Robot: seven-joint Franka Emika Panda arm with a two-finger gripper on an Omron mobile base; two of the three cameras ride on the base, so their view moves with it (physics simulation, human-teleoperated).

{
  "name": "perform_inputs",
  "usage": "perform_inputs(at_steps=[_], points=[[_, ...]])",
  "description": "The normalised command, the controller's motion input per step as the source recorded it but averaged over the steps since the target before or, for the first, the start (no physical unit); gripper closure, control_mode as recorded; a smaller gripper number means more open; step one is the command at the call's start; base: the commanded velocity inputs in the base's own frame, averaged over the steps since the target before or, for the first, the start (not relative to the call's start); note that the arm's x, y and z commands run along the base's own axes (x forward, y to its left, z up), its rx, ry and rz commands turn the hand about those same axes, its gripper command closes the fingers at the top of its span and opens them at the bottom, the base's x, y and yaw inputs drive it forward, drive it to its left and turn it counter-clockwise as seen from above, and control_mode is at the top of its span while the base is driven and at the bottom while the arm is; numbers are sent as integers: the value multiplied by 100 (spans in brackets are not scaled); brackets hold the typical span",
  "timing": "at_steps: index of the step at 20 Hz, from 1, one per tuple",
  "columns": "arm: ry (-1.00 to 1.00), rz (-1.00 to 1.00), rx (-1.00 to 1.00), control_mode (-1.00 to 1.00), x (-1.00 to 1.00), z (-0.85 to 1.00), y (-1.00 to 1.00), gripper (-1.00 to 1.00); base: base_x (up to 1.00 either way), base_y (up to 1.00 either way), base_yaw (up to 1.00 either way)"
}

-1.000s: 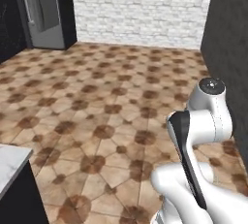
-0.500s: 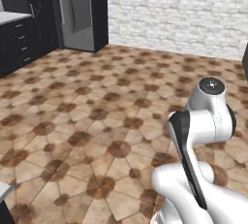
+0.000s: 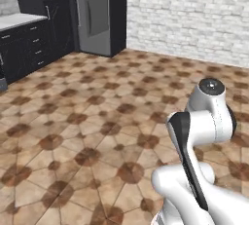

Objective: Place the cold items (potato and bell pepper) from the fridge in one tupperware on the dining counter. Place the warm items (kebab skewer and hot dog) in the stove area in another tupperware.

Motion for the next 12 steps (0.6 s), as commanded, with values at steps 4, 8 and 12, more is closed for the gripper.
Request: perform_inputs(at_steps=[4,8,12], points=[[0,0,0,100,0,0,0,-100,100,0,21],[0,0,0,100,0,0,0,-100,100,0,20],[0,0,0,100,0,0,0,-100,100,0,26]])
